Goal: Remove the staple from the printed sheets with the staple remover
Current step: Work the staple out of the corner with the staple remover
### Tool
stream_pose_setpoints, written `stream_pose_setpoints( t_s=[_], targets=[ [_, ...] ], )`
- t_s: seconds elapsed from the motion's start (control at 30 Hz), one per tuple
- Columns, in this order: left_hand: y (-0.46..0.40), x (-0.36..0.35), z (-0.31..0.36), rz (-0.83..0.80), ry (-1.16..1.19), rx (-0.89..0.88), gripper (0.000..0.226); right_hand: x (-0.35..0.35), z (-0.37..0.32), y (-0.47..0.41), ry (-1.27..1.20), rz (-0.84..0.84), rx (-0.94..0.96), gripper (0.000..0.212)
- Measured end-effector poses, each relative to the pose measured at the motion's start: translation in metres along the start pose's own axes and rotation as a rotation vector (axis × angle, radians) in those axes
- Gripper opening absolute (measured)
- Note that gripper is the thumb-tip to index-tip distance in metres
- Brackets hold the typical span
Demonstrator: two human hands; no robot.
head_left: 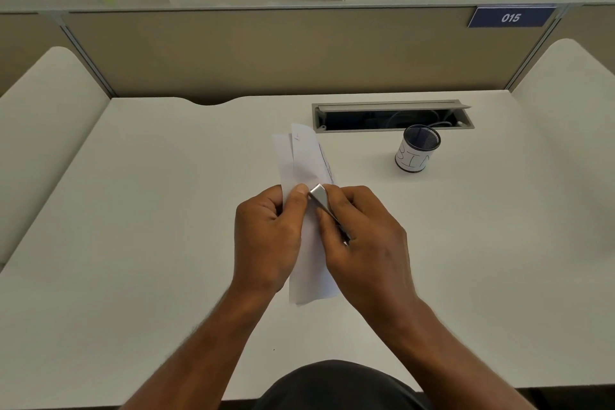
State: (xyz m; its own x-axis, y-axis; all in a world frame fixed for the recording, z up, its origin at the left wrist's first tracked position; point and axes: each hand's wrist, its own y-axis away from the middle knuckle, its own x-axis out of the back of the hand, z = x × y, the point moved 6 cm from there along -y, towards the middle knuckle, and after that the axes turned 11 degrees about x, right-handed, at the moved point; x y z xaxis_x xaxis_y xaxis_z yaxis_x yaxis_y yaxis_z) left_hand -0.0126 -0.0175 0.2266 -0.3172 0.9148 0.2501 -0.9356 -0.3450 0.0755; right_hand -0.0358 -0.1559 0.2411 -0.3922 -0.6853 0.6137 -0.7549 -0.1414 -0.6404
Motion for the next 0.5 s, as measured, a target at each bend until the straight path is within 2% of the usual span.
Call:
stream_pose_setpoints(
  t_s=[0.4,0.5],
  targets=[
    [-0.0014,0.0001,-0.0030,-0.019,-0.002,0.031,0.041,0.0036,0.0018,-0.0042,0.084,-0.018,0.139,0.031],
    [-0.0018,0.0001,-0.0034,-0.013,0.017,0.048,0.037,0.0007,0.0066,-0.0045,0.015,-0.039,0.085,0.031]
  ],
)
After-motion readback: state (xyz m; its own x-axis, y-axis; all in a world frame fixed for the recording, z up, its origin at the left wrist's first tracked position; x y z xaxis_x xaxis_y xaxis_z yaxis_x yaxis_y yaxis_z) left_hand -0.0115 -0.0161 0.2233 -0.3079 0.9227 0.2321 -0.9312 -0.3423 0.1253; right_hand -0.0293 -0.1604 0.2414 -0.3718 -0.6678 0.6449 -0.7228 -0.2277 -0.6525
